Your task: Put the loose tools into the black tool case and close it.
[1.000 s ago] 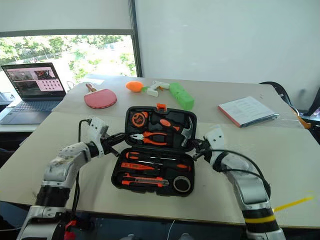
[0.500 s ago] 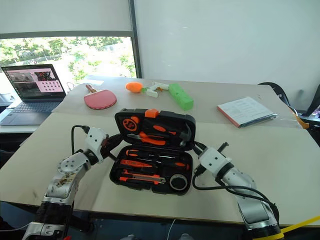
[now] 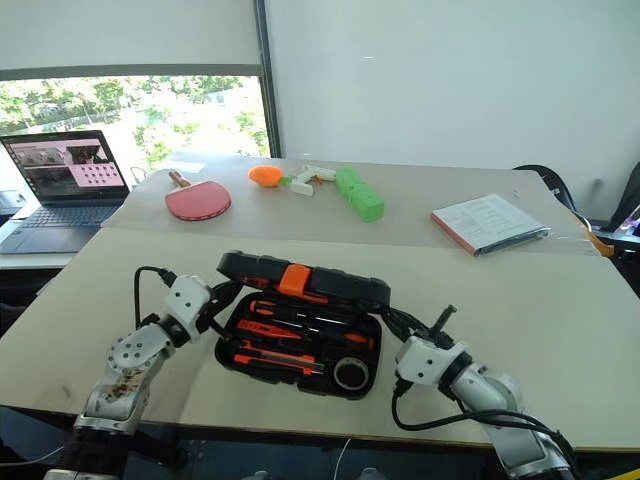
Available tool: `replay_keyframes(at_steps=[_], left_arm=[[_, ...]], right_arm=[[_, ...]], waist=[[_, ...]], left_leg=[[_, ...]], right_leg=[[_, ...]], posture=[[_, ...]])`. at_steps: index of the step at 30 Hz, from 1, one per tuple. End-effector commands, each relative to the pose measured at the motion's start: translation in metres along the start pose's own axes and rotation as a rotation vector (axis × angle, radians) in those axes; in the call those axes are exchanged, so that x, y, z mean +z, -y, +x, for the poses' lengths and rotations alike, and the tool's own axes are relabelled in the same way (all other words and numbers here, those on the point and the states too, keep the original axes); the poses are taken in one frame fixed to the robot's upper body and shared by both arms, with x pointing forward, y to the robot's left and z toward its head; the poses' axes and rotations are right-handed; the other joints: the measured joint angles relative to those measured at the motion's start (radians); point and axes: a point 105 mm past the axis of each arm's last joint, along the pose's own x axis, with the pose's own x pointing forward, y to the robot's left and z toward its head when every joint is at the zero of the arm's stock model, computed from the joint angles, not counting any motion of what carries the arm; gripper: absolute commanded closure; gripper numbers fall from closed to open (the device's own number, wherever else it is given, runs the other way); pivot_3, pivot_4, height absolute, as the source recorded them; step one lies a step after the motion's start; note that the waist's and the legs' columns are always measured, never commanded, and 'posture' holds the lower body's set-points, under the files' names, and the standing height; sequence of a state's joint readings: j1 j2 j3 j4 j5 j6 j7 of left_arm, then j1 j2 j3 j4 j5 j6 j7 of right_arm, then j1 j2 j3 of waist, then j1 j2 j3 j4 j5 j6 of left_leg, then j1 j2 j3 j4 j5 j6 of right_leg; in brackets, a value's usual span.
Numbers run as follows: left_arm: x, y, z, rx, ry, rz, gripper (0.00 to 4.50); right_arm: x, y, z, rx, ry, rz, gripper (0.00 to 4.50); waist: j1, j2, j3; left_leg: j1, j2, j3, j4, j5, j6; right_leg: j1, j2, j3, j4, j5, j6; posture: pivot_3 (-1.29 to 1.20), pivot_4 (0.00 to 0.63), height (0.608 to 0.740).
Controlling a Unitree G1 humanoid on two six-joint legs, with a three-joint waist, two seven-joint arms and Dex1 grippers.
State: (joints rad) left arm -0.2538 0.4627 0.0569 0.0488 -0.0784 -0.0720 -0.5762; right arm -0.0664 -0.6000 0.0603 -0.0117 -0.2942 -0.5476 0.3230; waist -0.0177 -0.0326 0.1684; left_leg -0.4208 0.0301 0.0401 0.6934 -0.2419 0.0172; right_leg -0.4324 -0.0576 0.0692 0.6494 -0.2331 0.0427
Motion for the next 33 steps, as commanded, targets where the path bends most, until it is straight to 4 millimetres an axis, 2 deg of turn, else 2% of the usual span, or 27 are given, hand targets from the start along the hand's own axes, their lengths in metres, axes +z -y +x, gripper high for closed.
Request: replay_keyframes(at_steps=[1, 3, 4, 7, 9, 11, 12, 15, 17, 19, 20, 21, 23, 25, 29, 31, 32, 33], left_arm=[[0.001, -0.031, -0.023, 0.11, -0.042, 0.016, 3.76], [0.001, -0.031, -0.035, 0.082, -0.067, 0.008, 3.2], [0.002, -0.032, -0.044, 0.068, -0.085, 0.008, 2.7], [-0.002, -0.039, -0.085, 0.0, -0.195, -0.005, 1.62], [-0.007, -0.04, -0.106, -0.051, -0.268, -0.021, 0.97], [-0.013, -0.044, -0.12, -0.115, -0.351, -0.079, 0.31], [-0.016, -0.046, -0.122, -0.149, -0.395, -0.129, 0.06], [-0.016, -0.047, -0.119, -0.213, -0.441, -0.207, 0.06], [-0.002, -0.046, -0.095, -0.332, -0.393, -0.223, 0.06], [0.007, -0.05, -0.077, -0.388, -0.376, -0.218, 0.06], [0.009, -0.052, -0.07, -0.407, -0.374, -0.21, 0.0], [0.011, -0.054, -0.058, -0.435, -0.365, -0.186, 0.28], [0.016, -0.058, -0.036, -0.487, -0.349, -0.134, 0.74], [0.018, -0.06, -0.013, -0.529, -0.35, -0.063, 1.47], [0.015, -0.063, 0.017, -0.567, -0.36, 0.014, 2.85], [0.015, -0.06, 0.031, -0.592, -0.351, 0.047, 3.51], [0.016, -0.056, 0.04, -0.609, -0.342, 0.061, 3.99], [0.017, -0.053, 0.046, -0.624, -0.335, 0.068, 4.28]], right_arm=[[-0.006, 0.003, -0.016, 0.03, -0.029, -0.03, 3.42], [-0.003, -0.003, -0.026, 0.093, -0.023, -0.033, 2.77], [0.0, -0.005, -0.032, 0.131, -0.021, -0.036, 2.36], [0.013, -0.012, -0.064, 0.275, -0.026, 0.001, 1.34], [0.016, -0.012, -0.078, 0.315, -0.047, 0.021, 0.7], [0.022, -0.021, -0.093, 0.39, -0.093, 0.144, 0.04], [0.027, -0.027, -0.098, 0.432, -0.115, 0.24, 0.0], [0.039, -0.033, -0.101, 0.492, -0.142, 0.41, 0.0], [0.052, -0.041, -0.095, 0.551, -0.138, 0.562, 0.0], [0.062, -0.046, -0.091, 0.601, -0.132, 0.642, 0.0], [0.064, -0.046, -0.089, 0.611, -0.129, 0.656, 0.51], [0.068, -0.046, -0.085, 0.628, -0.121, 0.675, 0.71], [0.075, -0.048, -0.079, 0.655, -0.104, 0.706, 1.44], [0.081, -0.05, -0.073, 0.681, -0.088, 0.719, 2.11], [0.086, -0.055, -0.066, 0.726, -0.072, 0.713, 3.43], [0.086, -0.058, -0.06, 0.73, -0.071, 0.71, 4.07], [0.086, -0.06, -0.056, 0.731, -0.068, 0.706, 4.46], [0.087, -0.061, -0.053, 0.733, -0.063, 0.701, 4.5]], waist=[[-0.004, 0.0, 0.0], [-0.008, 0.0, 0.0], [-0.009, 0.0, 0.0], [-0.009, 0.0, 0.0], [-0.009, 0.0, 0.0], [-0.006, -0.002, -0.001], [-0.002, -0.002, -0.001], [0.007, -0.002, -0.001], [0.009, -0.002, -0.001], [0.016, -0.004, 0.0], [0.018, -0.005, -0.001], [0.018, -0.007, -0.002], [0.015, -0.007, -0.002], [0.016, -0.008, -0.002], [0.017, -0.008, -0.003], [0.017, -0.009, -0.003], [0.016, -0.009, -0.003], [0.016, -0.009, -0.003]], left_leg=[[0.0, 0.0, 0.0, 0.0, 0.0, 0.0], [0.002, 0.001, 0.0, -0.001, 0.0, 0.001], [0.004, 0.002, -0.001, -0.002, 0.0, 0.001], [0.01, 0.003, -0.001, -0.005, -0.001, 0.001], [0.016, 0.003, -0.001, -0.009, -0.001, 0.001], [0.02, 0.004, 0.0, -0.01, -0.001, 0.0], [0.021, 0.004, 0.002, -0.01, 0.0, 0.0], [0.025, 0.006, 0.006, -0.011, 0.0, 0.0], [0.029, 0.007, 0.008, -0.011, 0.0, 0.0], [0.034, 0.007, 0.008, -0.011, 0.0, 0.0], [0.033, 0.006, 0.008, -0.011, 0.0, 0.0], [0.033, 0.005, 0.008, -0.011, 0.0, 0.0], [0.033, 0.004, 0.009, -0.011, 0.0, 0.0], [0.03, 0.003, 0.009, -0.013, 0.0, -0.001], [0.024, 0.002, 0.007, -0.013, -0.002, 0.002], [0.017, 0.002, 0.006, -0.012, -0.003, 0.002], [0.011, 0.002, 0.006, -0.01, -0.003, 0.002], [0.008, 0.002, 0.006, -0.01, -0.002, 0.002]], right_leg=[[0.0, 0.0, 0.0, 0.0, 0.0, 0.0], [0.001, 0.0, 0.0, 0.0, 0.0, 0.0], [0.002, 0.001, 0.0, -0.001, 0.0, -0.001], [0.009, -0.001, 0.0, -0.002, -0.001, -0.001], [0.012, -0.002, 0.002, -0.003, -0.003, -0.001], [0.016, -0.002, 0.001, -0.004, -0.004, -0.002], [0.016, -0.002, 0.001, -0.004, -0.005, -0.003], [0.019, -0.002, -0.001, -0.002, -0.012, -0.004], [0.024, -0.002, -0.001, -0.003, -0.014, -0.004], [0.028, -0.002, -0.001, -0.003, -0.015, -0.003], [0.027, -0.002, -0.001, -0.003, -0.015, -0.003], [0.028, -0.001, -0.001, -0.003, -0.014, -0.003], [0.028, -0.001, 0.0, -0.004, -0.012, 0.001], [0.026, 0.0, 0.0, -0.005, -0.01, -0.002], [0.023, 0.001, -0.001, -0.007, -0.01, -0.002], [0.016, 0.001, -0.001, -0.007, -0.009, -0.002], [0.01, 0.001, -0.001, -0.006, -0.009, -0.001], [0.008, 0.001, -0.001, -0.006, -0.008, -0.001]], posture=[[0.0, 0.15, 0.738], [0.0, 0.15, 0.738], [0.0, 0.15, 0.738], [0.0, 0.15, 0.738], [0.0, 0.15, 0.738], [0.0, 0.15, 0.738], [0.0, 0.15, 0.738], [0.0, 0.15, 0.738], [0.0, 0.15, 0.738], [0.0, 0.15, 0.738], [0.0, 0.15, 0.738], [0.0, 0.15, 0.738], [0.0, 0.15, 0.738], [0.0, 0.15, 0.738], [0.0, 0.15, 0.738], [0.0, 0.15, 0.738], [0.0, 0.15, 0.738], [0.0, 0.15, 0.738]])
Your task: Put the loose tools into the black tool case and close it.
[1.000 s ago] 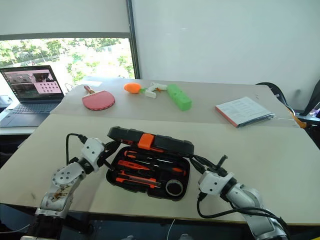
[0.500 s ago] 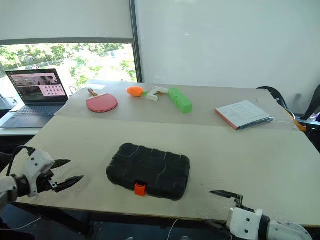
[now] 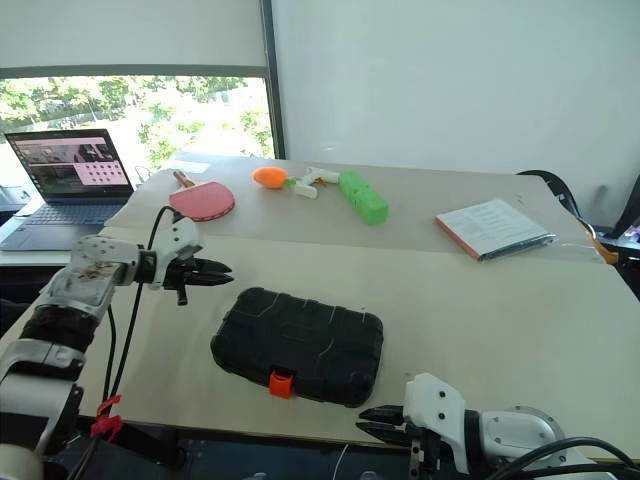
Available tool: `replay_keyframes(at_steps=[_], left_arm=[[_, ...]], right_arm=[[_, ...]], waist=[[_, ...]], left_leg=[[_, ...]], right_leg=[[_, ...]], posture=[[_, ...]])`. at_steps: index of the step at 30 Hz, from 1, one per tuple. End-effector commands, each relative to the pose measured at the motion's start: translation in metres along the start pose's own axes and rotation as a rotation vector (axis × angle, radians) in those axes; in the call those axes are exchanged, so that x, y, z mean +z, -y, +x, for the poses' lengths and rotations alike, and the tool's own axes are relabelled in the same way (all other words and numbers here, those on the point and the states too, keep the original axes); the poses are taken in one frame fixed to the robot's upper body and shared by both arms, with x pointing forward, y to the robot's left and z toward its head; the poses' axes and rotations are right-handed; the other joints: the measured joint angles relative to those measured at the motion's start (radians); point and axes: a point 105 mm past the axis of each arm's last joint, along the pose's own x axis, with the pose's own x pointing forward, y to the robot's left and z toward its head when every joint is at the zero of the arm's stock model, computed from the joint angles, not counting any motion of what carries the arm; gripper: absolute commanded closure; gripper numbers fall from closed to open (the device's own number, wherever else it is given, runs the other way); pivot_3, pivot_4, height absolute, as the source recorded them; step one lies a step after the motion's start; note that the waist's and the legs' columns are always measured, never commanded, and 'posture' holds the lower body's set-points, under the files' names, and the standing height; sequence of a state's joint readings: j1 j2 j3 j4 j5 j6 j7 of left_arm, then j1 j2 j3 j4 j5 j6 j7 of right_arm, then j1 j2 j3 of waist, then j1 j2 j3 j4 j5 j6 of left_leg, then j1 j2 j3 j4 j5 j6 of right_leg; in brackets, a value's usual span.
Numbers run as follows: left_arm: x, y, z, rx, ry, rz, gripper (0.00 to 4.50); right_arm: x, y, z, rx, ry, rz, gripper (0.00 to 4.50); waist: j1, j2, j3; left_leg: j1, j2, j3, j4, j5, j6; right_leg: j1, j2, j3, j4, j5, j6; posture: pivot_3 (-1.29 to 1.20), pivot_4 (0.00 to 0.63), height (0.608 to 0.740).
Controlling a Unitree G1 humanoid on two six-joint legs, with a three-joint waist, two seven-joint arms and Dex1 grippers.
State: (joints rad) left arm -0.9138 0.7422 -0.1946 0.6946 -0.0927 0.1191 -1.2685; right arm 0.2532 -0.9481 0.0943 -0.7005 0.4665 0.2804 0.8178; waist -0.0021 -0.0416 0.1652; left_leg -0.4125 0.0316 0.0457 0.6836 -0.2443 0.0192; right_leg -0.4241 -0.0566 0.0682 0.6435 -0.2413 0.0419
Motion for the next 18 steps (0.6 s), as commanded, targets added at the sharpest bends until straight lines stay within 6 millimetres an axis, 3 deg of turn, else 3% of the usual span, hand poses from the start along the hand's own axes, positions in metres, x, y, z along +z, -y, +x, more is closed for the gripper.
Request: replay_keyframes(at_steps=[1, 5, 9, 14, 18], left_arm=[[0.015, -0.005, 0.019, -0.028, 0.007, 0.09, 4.35], [0.025, 0.001, 0.047, -0.074, 0.014, 0.118, 4.43], [0.028, 0.014, 0.06, -0.157, 0.029, 0.151, 4.43], [0.012, 0.025, 0.059, -0.227, -0.02, 0.173, 4.43], [-0.014, 0.041, 0.042, -0.35, -0.107, 0.161, 4.43]], right_arm=[[0.006, 0.002, 0.012, 0.016, 0.012, -0.031, 4.5], [0.005, 0.007, 0.023, 0.04, -0.005, -0.051, 4.5], [-0.004, 0.022, 0.031, -0.015, -0.048, -0.042, 4.5], [-0.012, 0.039, 0.029, -0.071, -0.079, -0.058, 4.5], [-0.013, 0.058, 0.021, -0.145, -0.086, -0.093, 4.5]], waist=[[0.001, 0.0, 0.0], [0.006, -0.002, 0.001], [0.005, -0.002, 0.001], [0.0, -0.002, 0.0], [-0.013, -0.001, 0.0]], left_leg=[[0.0, 0.0, 0.0, 0.001, 0.0, 0.0], [-0.004, 0.0, -0.001, 0.009, -0.001, 0.002], [-0.004, 0.0, -0.001, 0.012, -0.001, 0.002], [-0.004, 0.0, -0.001, 0.012, -0.001, 0.002], [-0.004, 0.0, 0.0, 0.012, -0.001, 0.002]], right_leg=[[0.0, 0.0, 0.0, 0.0, 0.0, 0.0], [0.001, -0.001, -0.001, 0.0, 0.002, 0.003], [0.002, -0.001, -0.001, 0.0, 0.003, 0.005], [0.001, -0.001, -0.001, 0.002, 0.004, 0.004], [0.001, -0.001, 0.0, 0.002, 0.004, 0.004]], posture=[[0.0, 0.15, 0.738], [0.0, 0.15, 0.738], [0.0, 0.15, 0.738], [0.0, 0.15, 0.738], [0.0, 0.15, 0.738]])
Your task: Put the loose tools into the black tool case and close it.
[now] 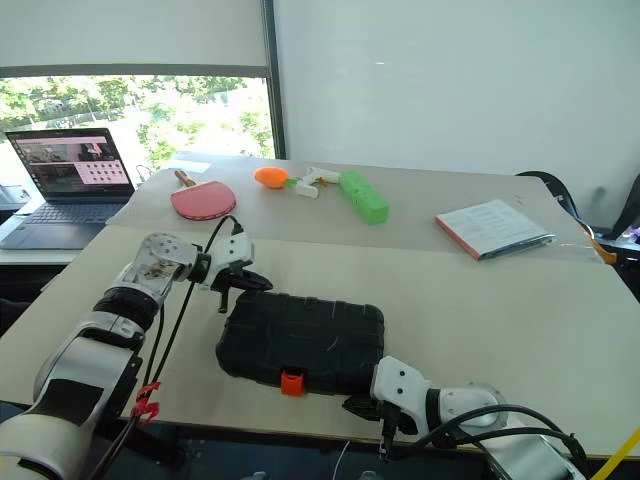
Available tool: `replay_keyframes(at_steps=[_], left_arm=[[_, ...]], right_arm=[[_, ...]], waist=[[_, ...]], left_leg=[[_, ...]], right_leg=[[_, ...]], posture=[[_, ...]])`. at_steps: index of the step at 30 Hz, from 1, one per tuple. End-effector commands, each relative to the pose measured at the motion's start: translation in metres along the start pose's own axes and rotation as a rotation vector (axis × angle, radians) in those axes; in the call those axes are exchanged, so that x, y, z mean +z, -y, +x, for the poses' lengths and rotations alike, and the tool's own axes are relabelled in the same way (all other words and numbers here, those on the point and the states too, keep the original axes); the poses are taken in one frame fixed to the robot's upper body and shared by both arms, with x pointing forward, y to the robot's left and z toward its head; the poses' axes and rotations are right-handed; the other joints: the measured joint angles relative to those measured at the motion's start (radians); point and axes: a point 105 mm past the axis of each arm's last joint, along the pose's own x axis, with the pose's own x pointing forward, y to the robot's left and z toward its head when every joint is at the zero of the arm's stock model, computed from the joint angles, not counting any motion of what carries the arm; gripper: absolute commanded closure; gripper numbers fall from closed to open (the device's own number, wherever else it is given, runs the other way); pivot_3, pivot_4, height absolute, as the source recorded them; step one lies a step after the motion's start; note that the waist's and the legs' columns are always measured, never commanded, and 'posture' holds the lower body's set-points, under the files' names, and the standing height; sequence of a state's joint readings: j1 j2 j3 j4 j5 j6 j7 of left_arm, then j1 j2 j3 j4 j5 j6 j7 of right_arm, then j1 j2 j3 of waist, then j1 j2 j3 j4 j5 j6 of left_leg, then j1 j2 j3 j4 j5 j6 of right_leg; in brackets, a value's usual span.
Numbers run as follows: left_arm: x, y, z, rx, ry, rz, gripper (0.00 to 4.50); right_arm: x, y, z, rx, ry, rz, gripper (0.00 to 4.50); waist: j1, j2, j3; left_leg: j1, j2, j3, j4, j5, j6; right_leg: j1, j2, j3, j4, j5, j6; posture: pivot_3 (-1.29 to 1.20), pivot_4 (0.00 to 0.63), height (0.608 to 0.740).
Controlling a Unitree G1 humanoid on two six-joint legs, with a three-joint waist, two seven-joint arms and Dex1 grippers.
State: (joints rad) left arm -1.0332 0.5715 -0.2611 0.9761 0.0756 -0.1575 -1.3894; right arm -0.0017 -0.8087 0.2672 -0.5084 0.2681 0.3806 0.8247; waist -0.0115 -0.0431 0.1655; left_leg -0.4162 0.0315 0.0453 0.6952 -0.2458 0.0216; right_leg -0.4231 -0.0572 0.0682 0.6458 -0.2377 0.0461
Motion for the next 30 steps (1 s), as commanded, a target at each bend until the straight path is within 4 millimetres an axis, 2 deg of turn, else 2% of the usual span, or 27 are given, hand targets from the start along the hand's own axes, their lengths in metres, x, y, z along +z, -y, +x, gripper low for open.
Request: replay_keyframes(at_steps=[1, 7, 10, 12, 15, 18, 21, 25, 30], left_arm=[[-0.015, 0.023, -0.005, -0.132, -0.052, -0.006, 4.43], [-0.023, 0.029, -0.023, -0.113, -0.061, -0.048, 4.43], [-0.014, 0.01, -0.037, 0.003, -0.026, -0.081, 4.43], [0.008, -0.001, -0.044, 0.039, 0.056, -0.129, 4.43], [0.054, 0.0, -0.048, -0.038, 0.199, -0.161, 4.43], [0.086, 0.023, -0.038, -0.176, 0.241, -0.113, 4.43], [0.098, 0.05, -0.023, -0.301, 0.225, -0.056, 4.43], [0.094, 0.082, 0.001, -0.442, 0.156, 0.023, 4.43], [0.056, 0.1, 0.027, -0.514, -0.049, 0.163, 4.43]], right_arm=[[0.008, 0.029, -0.012, -0.121, 0.015, -0.063, 4.5], [0.006, 0.033, -0.014, -0.123, 0.009, -0.078, 4.5], [0.009, 0.023, -0.015, -0.062, 0.025, -0.072, 4.5], [0.013, 0.015, -0.016, -0.013, 0.045, -0.062, 4.5], [0.018, 0.006, -0.015, 0.043, 0.076, -0.038, 4.5], [0.022, -0.002, -0.013, 0.092, 0.092, -0.02, 4.5], [0.027, -0.01, -0.01, 0.132, 0.112, -0.003, 4.5], [0.033, -0.015, -0.003, 0.164, 0.129, 0.001, 4.5], [0.039, -0.016, 0.007, 0.167, 0.144, 0.001, 4.5]], waist=[[-0.007, 0.0, 0.0], [-0.003, 0.0, 0.0], [-0.002, 0.0, 0.0], [-0.001, 0.0, 0.0], [0.004, 0.0, 0.0], [0.004, 0.0, 0.0], [-0.001, 0.001, 0.0], [-0.009, 0.001, 0.0], [-0.003, 0.001, -0.001]], left_leg=[[0.0, 0.0, 0.0, 0.0, 0.0, 0.0], [0.0, 0.001, 0.0, 0.0, 0.0, 0.0], [0.0, 0.0, -0.001, 0.0, 0.0, 0.0], [0.0, 0.0, -0.001, 0.0, 0.0, 0.0], [-0.001, 0.0, -0.002, 0.002, 0.0, 0.0], [-0.002, 0.0, -0.004, 0.002, 0.0, 0.0], [-0.002, 0.0, -0.004, 0.002, 0.0, 0.0], [0.001, 0.001, -0.005, 0.001, 0.0, 0.0], [0.002, 0.001, -0.004, 0.001, 0.001, -0.001]], right_leg=[[0.0, 0.0, 0.0, 0.0, 0.0, 0.0], [0.0, 0.0, 0.0, 0.001, 0.0, 0.0], [0.0, 0.0, 0.0, 0.001, 0.0, 0.0], [0.0, 0.0, 0.0, 0.001, 0.0, 0.0], [0.0, 0.0, -0.001, 0.002, 0.0, 0.0], [0.0, -0.001, -0.002, 0.001, 0.0, 0.001], [0.0, 0.0, -0.002, 0.001, 0.0, 0.0], [0.0, 0.001, 0.0, 0.003, 0.0, -0.001], [0.001, 0.002, 0.0, 0.003, 0.001, -0.003]], posture=[[0.0, 0.15, 0.738], [0.0, 0.15, 0.738], [0.0, 0.15, 0.738], [0.0, 0.15, 0.738], [0.0, 0.15, 0.738], [0.0, 0.15, 0.738], [0.0, 0.15, 0.738], [0.0, 0.15, 0.738], [0.0, 0.15, 0.738]])
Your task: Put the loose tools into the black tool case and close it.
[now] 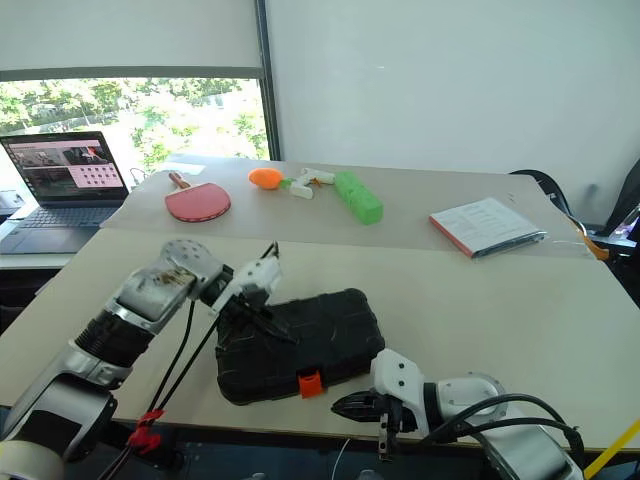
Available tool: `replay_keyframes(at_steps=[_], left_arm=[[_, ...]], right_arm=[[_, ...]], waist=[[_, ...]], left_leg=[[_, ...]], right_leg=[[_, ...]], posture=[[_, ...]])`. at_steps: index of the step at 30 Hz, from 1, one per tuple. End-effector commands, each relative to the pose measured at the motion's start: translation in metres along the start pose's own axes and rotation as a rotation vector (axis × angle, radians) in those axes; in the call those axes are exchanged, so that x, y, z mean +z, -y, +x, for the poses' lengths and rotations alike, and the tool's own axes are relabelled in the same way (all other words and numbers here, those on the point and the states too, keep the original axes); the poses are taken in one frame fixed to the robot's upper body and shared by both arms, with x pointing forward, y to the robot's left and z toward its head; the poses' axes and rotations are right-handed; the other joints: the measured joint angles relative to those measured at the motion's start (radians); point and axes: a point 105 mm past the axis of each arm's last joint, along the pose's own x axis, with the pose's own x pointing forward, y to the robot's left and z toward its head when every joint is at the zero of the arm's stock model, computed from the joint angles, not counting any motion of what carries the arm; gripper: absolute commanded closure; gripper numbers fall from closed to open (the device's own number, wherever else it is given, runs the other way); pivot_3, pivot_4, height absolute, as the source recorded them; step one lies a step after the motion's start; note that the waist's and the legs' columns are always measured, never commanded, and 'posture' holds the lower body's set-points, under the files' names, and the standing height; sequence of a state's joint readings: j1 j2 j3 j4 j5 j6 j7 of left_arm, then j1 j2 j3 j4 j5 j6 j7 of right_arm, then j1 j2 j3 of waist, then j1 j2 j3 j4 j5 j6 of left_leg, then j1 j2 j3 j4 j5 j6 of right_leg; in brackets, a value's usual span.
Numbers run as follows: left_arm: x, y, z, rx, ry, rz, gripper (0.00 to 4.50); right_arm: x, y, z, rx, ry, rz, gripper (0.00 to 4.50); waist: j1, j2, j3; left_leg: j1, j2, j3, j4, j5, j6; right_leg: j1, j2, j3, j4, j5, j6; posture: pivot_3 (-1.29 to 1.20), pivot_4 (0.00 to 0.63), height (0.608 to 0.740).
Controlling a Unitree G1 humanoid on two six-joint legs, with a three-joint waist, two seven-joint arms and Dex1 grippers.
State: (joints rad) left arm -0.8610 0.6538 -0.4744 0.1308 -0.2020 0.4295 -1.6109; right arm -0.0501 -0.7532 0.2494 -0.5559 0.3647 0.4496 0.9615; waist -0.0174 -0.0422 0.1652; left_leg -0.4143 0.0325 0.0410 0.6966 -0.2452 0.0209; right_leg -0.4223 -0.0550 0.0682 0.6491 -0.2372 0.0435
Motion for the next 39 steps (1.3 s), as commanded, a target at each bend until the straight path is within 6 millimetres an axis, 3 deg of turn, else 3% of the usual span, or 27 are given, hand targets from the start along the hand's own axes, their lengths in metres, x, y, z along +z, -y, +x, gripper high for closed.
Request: replay_keyframes(at_steps=[1, 4, 10, 23, 39], left_arm=[[-0.024, 0.001, 0.011, -0.029, -0.181, 0.101, 4.43], [-0.036, -0.008, 0.018, -0.002, -0.234, 0.158, 4.43], [-0.035, -0.017, 0.021, 0.009, -0.213, 0.143, 4.43], [-0.03, -0.021, 0.023, 0.024, -0.178, 0.135, 4.43], [-0.028, -0.023, 0.025, 0.041, -0.163, 0.131, 4.43]], right_arm=[[0.012, -0.002, 0.007, 0.009, 0.028, -0.036, 4.5], [0.016, -0.001, 0.012, 0.004, 0.043, -0.04, 4.5], [0.018, 0.005, 0.019, -0.022, 0.05, -0.05, 4.5], [0.005, 0.026, 0.031, -0.131, 0.004, -0.089, 4.5], [-0.003, 0.027, 0.04, -0.154, -0.008, -0.129, 4.5]], waist=[[0.004, 0.001, -0.001], [0.008, 0.005, -0.007], [0.01, 0.005, -0.014], [0.005, 0.005, -0.025], [0.001, 0.005, -0.025]], left_leg=[[0.0, 0.0, 0.0, 0.0, 0.0, 0.0], [0.004, 0.0, 0.001, 0.0, 0.0, 0.0], [0.019, 0.0, 0.001, -0.001, 0.0, 0.0], [0.023, 0.0, 0.001, -0.002, 0.0, 0.0], [0.027, 0.001, 0.001, -0.003, 0.0, 0.0]], right_leg=[[0.001, 0.0, 0.0, 0.0, 0.0, 0.0], [0.004, 0.0, 0.0, -0.002, 0.0, 0.0], [0.02, -0.001, 0.0, -0.003, -0.008, 0.006], [0.023, 0.0, 0.0, -0.003, -0.008, 0.006], [0.026, 0.0, 0.001, -0.003, -0.012, 0.0]], posture=[[0.0, 0.15, 0.738], [0.0, 0.15, 0.738], [0.0, 0.15, 0.738], [0.0, 0.15, 0.738], [0.0, 0.15, 0.738]])
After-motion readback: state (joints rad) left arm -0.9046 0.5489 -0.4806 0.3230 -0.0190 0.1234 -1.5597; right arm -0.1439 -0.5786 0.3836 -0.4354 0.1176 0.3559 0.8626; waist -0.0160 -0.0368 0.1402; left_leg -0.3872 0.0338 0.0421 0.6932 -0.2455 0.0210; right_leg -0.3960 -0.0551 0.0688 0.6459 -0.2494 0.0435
